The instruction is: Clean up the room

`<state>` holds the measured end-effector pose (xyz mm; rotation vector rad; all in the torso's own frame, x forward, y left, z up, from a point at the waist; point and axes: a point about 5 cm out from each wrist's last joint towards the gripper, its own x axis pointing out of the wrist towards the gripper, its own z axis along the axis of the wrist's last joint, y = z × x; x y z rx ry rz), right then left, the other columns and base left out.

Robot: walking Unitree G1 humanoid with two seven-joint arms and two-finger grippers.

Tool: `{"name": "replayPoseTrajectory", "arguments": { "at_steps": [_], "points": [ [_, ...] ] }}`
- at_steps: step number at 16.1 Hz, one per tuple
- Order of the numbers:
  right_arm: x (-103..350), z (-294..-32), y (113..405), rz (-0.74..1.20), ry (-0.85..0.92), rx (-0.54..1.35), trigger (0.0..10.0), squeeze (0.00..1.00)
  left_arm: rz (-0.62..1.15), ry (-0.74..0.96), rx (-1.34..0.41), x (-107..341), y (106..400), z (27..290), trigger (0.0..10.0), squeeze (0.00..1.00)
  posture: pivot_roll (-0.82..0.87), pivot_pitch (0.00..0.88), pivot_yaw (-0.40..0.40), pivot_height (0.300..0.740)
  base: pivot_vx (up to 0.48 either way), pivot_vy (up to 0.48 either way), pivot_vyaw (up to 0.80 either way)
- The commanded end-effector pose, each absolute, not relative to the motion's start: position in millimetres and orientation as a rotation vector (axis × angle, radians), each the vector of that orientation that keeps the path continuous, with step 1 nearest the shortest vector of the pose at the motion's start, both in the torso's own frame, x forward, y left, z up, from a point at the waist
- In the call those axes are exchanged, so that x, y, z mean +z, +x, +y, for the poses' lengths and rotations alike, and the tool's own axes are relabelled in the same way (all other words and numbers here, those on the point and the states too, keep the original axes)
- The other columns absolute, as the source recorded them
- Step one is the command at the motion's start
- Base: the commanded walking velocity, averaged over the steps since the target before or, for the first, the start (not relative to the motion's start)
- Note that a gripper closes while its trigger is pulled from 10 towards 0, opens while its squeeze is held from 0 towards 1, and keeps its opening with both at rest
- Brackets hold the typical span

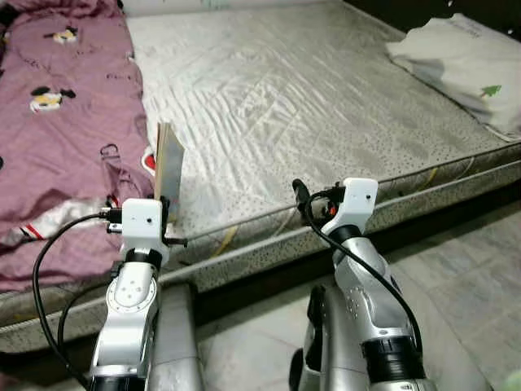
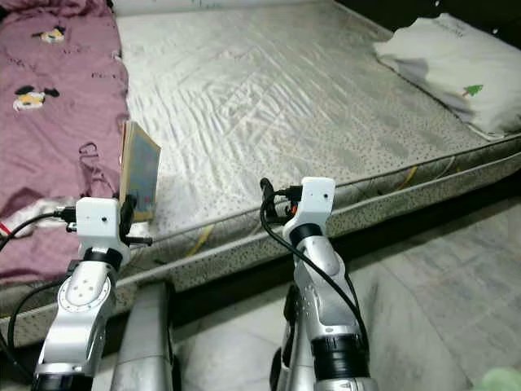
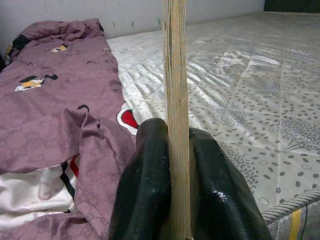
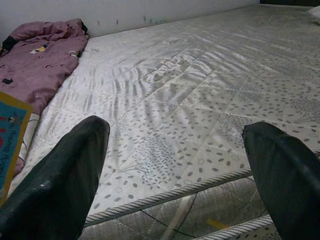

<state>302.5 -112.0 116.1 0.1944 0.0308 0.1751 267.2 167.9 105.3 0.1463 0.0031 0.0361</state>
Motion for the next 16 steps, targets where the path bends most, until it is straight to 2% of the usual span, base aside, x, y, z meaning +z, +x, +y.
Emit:
{"name": "replayPoseTrajectory", "arguments": {
  "at_steps": [1,8,15,16],
  "points": [
    [120.8,-111.3,304.8,0.018,0.206,0.184,10.0,0.0,-0.032,0.141,0.026,114.0,267.9,164.0,10.0,0.0,0.13,0.0,-0.021,0.57,0.0,0.0,0.0],
    [120.6,-114.9,306.4,0.012,0.196,0.16,10.0,0.0,-0.039,0.149,-0.019,115.2,272.7,157.0,10.0,0.0,0.12,0.0,-0.012,0.645,0.0,0.0,0.0],
    [122.5,-117.9,308.2,-0.002,0.166,0.141,10.0,0.0,-0.067,0.099,-0.063,118.9,276.9,146.8,10.0,0.0,0.12,0.0,-0.012,0.74,0.0,0.0,0.0],
    [122.6,-117.9,308.3,-0.003,0.165,0.14,10.0,0.0,-0.067,0.099,-0.063,118.9,276.9,146.7,10.0,0.0,0.12,0.0,-0.012,0.74,0.0,0.0,0.0]
  ]
}}
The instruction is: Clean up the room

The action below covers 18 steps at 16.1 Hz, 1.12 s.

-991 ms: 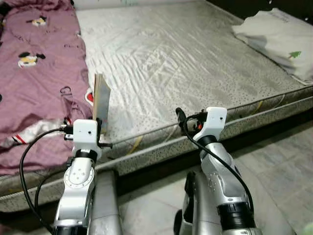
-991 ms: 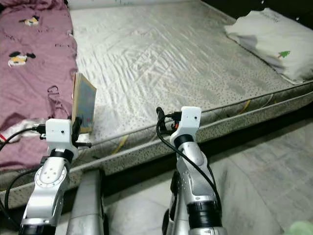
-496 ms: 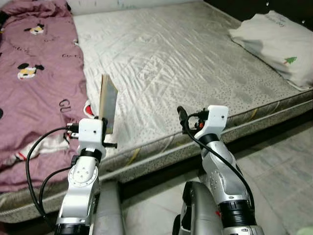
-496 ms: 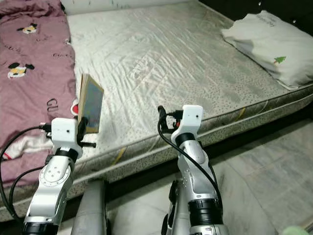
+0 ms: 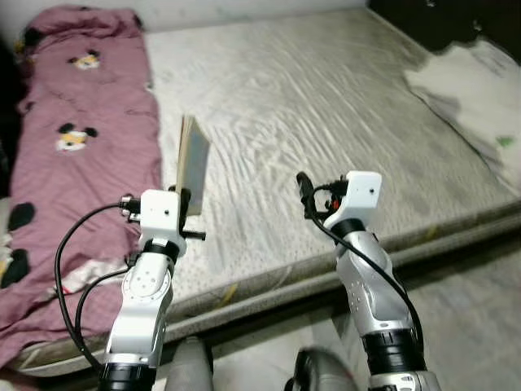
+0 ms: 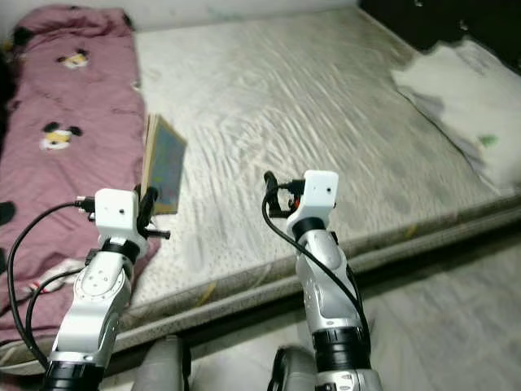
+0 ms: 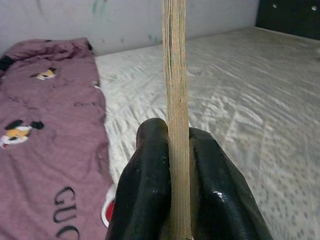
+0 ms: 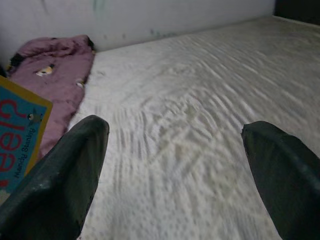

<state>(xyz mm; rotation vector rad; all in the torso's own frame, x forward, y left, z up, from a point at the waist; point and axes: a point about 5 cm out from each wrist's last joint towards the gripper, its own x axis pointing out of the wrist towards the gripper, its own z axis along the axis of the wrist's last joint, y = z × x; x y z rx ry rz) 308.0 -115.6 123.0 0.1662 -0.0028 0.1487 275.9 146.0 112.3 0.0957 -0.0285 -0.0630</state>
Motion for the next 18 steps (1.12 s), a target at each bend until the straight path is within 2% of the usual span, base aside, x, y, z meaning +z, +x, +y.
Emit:
{"name": "replayPoseTrajectory", "arguments": {
  "at_steps": [1,5,12,18],
  "points": [
    [122.7,-117.9,308.3,-0.003,0.164,0.14,10.0,0.0,-0.066,0.096,-0.064,118.8,277.0,146.3,10.0,0.0,0.12,0.0,-0.012,0.74,0.0,0.0,0.0],
    [122.8,-118.2,307.3,-0.003,0.164,0.138,10.0,0.0,-0.058,0.122,-0.091,116.5,277.0,140.7,10.0,0.0,0.11,0.0,-0.011,0.74,0.0,0.0,0.0],
    [120.7,-123.4,307.9,-0.001,0.155,0.129,10.0,0.0,-0.026,0.112,-0.064,107.6,274.6,151.2,10.0,0.0,0.1,0.0,-0.008,0.74,0.0,0.0,0.0],
    [119.7,-123.7,307.2,0.001,0.143,0.131,10.0,0.0,-0.08,0.082,-0.057,115.8,278.8,154.1,10.0,0.0,0.11,0.0,-0.01,0.74,0.0,0.0,0.0]
  ]
}}
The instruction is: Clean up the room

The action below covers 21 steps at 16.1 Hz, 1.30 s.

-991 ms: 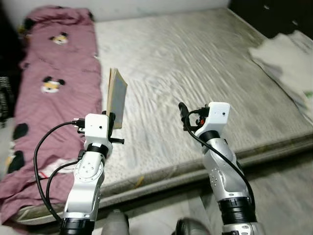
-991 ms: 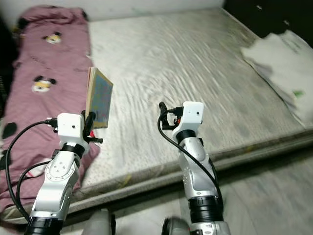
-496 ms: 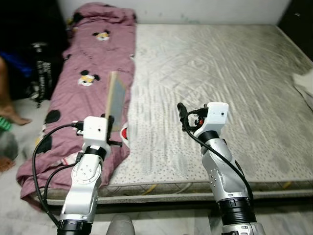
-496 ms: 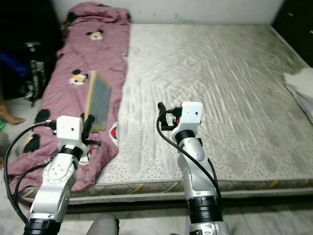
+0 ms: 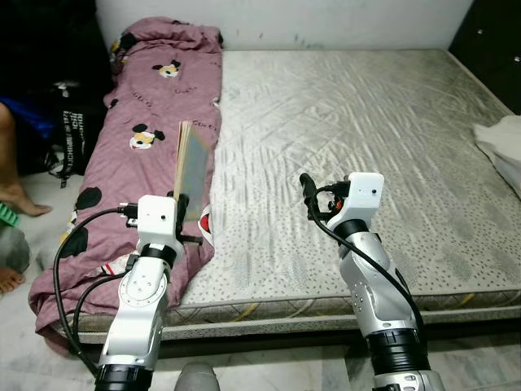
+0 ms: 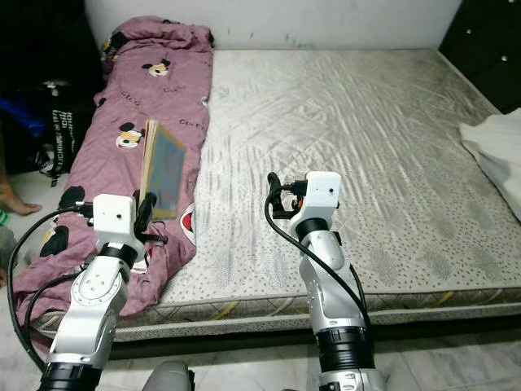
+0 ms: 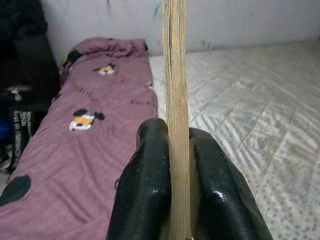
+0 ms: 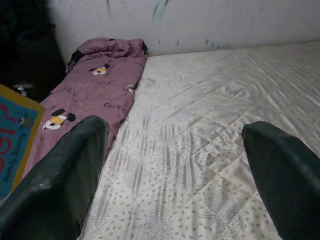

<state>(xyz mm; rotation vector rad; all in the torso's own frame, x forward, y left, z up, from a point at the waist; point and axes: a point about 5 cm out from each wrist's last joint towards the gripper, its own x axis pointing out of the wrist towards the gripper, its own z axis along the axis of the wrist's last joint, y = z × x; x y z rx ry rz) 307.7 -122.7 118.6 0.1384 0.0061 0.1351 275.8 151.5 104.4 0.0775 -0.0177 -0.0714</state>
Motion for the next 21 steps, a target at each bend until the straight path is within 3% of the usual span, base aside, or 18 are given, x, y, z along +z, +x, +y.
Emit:
{"name": "replayPoseTrajectory", "arguments": {
  "at_steps": [1,13,17,21],
  "points": [
    [120.3,-124.0,307.5,0.0,0.14,0.134,10.0,0.0,-0.084,0.083,-0.059,116.7,279.7,152.7,10.0,0.0,0.1,0.0,-0.012,0.74,0.0,0.0,0.0],
    [116.9,-130.2,308.1,0.012,0.072,0.114,10.0,0.0,-0.088,0.048,-0.13,117.0,284.9,134.0,10.0,0.0,0.08,0.0,-0.011,0.74,0.0,0.0,0.0],
    [117.1,-128.6,309.1,0.004,0.054,0.13,10.0,0.0,-0.088,0.052,-0.133,117.3,284.4,132.9,10.0,0.0,0.09,0.0,-0.018,0.74,0.0,0.0,0.73],
    [115.4,-127.6,310.4,0.013,0.052,0.133,10.0,0.0,-0.084,0.051,-0.129,116.5,282.7,134.2,10.0,0.0,0.1,0.0,-0.025,0.74,0.0,-0.202,0.0]
  ]
}}
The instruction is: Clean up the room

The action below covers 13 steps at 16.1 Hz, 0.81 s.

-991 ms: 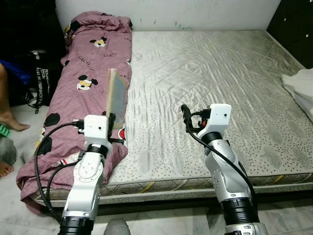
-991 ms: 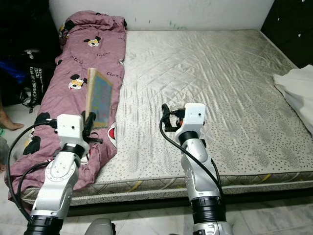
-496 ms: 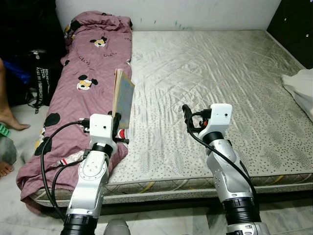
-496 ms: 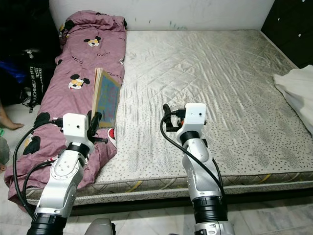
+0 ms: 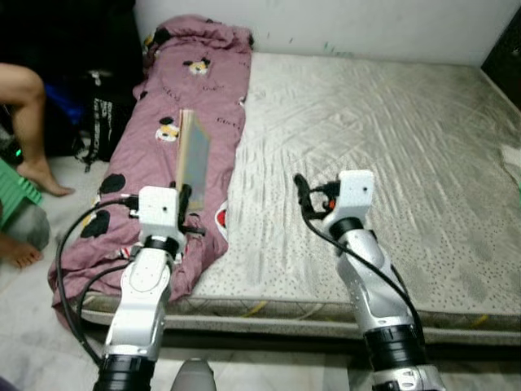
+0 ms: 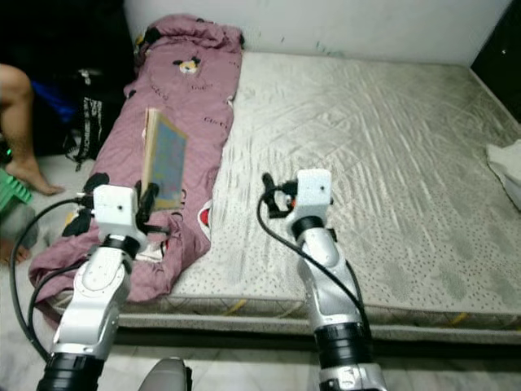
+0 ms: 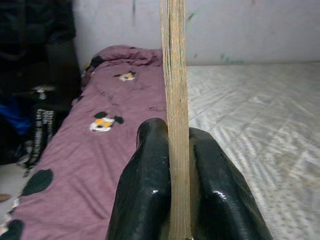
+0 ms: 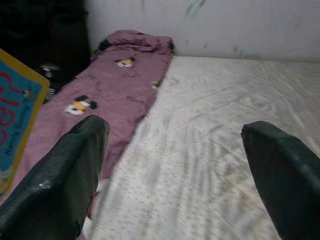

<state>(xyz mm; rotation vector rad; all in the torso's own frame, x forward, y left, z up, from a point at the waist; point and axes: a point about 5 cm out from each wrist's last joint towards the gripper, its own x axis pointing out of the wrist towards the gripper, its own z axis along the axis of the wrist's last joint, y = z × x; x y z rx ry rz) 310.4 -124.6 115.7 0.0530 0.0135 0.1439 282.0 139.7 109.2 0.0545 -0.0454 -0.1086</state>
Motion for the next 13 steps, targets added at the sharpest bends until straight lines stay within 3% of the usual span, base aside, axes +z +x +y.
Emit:
{"name": "replayPoseTrajectory", "arguments": {
  "at_steps": [1,8,13],
  "points": [
    [115.1,-127.9,310.2,0.014,0.048,0.132,10.0,0.0,-0.082,0.049,-0.13,115.9,282.6,133.9,10.0,0.0,0.1,0.0,-0.025,0.74,0.0,-0.3,0.0],
    [113.5,-129.9,309.6,0.017,0.038,0.126,10.0,0.0,-0.089,0.041,-0.142,117.4,286.4,129.7,10.0,0.0,0.08,0.0,-0.02,0.74,0.0,-0.305,0.0],
    [113.5,-130.2,309.8,0.014,0.032,0.128,10.0,0.0,-0.122,0.038,-0.115,118.6,285.7,128.8,10.0,0.0,0.08,0.0,-0.023,0.74,0.0,0.0,0.0]
  ]
}}
